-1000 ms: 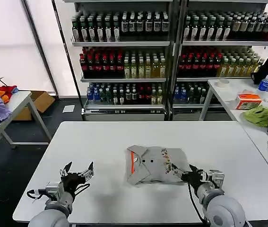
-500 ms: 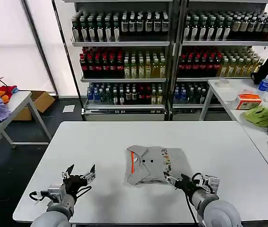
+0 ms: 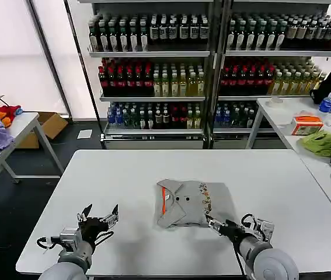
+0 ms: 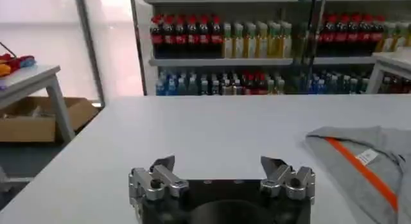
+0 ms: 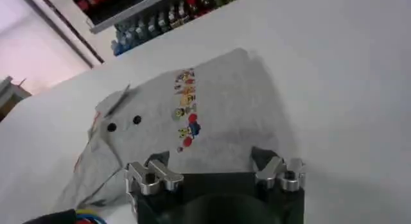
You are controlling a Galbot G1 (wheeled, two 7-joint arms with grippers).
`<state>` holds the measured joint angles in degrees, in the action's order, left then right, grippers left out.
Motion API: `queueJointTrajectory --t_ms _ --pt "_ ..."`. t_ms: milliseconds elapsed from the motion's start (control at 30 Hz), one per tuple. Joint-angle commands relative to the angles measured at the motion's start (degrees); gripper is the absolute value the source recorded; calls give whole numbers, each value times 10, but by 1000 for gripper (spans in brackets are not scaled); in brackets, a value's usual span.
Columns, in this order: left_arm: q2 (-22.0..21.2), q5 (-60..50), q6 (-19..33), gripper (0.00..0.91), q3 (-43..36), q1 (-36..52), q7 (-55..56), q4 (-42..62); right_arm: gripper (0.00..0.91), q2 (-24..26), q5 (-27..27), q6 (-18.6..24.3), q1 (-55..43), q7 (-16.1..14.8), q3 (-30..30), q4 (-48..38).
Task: Fold and organize the clothes.
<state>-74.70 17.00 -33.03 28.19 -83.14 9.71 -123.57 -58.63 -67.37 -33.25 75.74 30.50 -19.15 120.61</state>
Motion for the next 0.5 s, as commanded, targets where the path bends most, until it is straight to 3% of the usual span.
queueJointTrajectory --t_ms 33,133,200,267,333,433,500 --pt "-1 -1 0 907 2 -2 0 -4 907 13 -35 -1 32 24 -50 83" --pt "-4 0 1 907 6 -4 0 -10 907 35 -33 -1 52 37 -87 112" --pt "-10 3 16 907 10 -6 1 -14 907 42 52 1 62 28 -131 120" --pt "-16 21 55 907 16 -6 1 -22 907 46 187 5 64 -15 -188 115" --pt "-22 29 83 907 19 -4 1 -27 907 48 271 21 66 -41 -223 109" --pt "-32 30 115 907 19 -1 2 -32 907 35 290 18 77 -55 -300 103" --pt "-34 23 133 907 13 -1 0 -26 907 11 335 28 94 -72 -320 92"
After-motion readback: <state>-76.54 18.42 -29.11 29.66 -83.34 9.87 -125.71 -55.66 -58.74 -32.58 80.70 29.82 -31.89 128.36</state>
